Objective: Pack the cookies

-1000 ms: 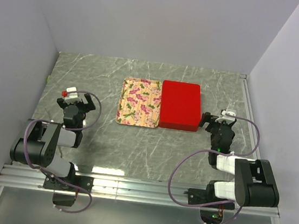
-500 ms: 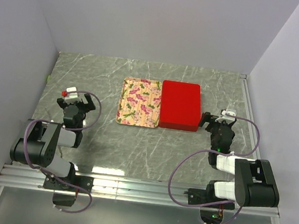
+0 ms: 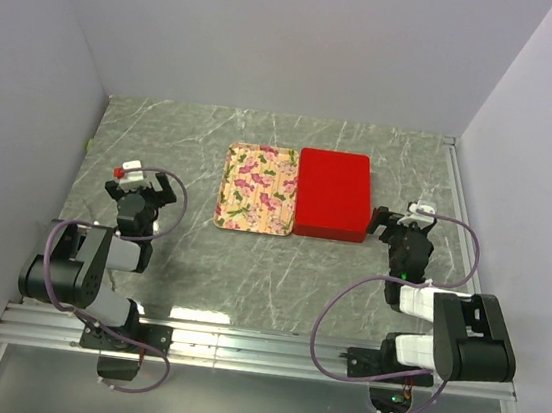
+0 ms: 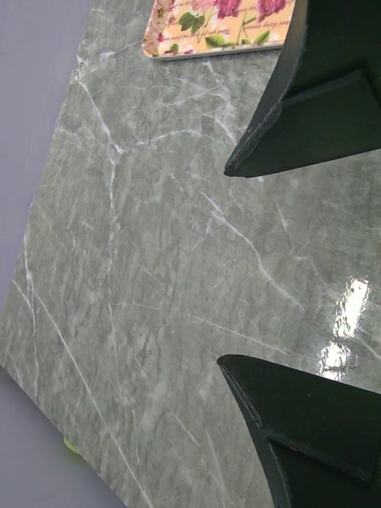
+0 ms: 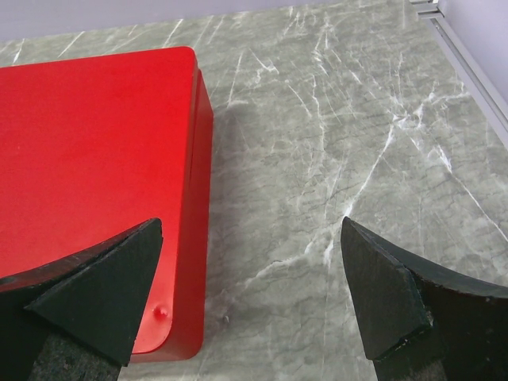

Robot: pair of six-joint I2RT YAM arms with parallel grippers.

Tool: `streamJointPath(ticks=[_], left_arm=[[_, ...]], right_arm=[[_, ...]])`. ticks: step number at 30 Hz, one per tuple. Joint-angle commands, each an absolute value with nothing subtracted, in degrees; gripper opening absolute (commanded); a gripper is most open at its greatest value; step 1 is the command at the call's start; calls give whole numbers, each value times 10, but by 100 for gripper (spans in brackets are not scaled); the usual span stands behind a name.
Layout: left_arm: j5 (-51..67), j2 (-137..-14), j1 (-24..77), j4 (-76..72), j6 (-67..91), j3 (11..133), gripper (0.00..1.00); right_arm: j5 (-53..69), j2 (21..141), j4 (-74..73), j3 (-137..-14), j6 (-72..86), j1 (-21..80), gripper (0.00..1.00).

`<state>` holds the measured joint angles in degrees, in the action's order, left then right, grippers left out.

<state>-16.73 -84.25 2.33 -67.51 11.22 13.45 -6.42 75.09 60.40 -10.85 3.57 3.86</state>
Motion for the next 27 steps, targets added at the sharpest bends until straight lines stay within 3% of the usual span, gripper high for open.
streamJointPath(ticks=[1,27], left_arm=[[-157,-836,22,-708,106,135,99],[-157,-836,22,-708,106,135,100]], right_arm=[[-73,744,636,-125,40,36,100],[-72,744,635,-126,39,36,100]])
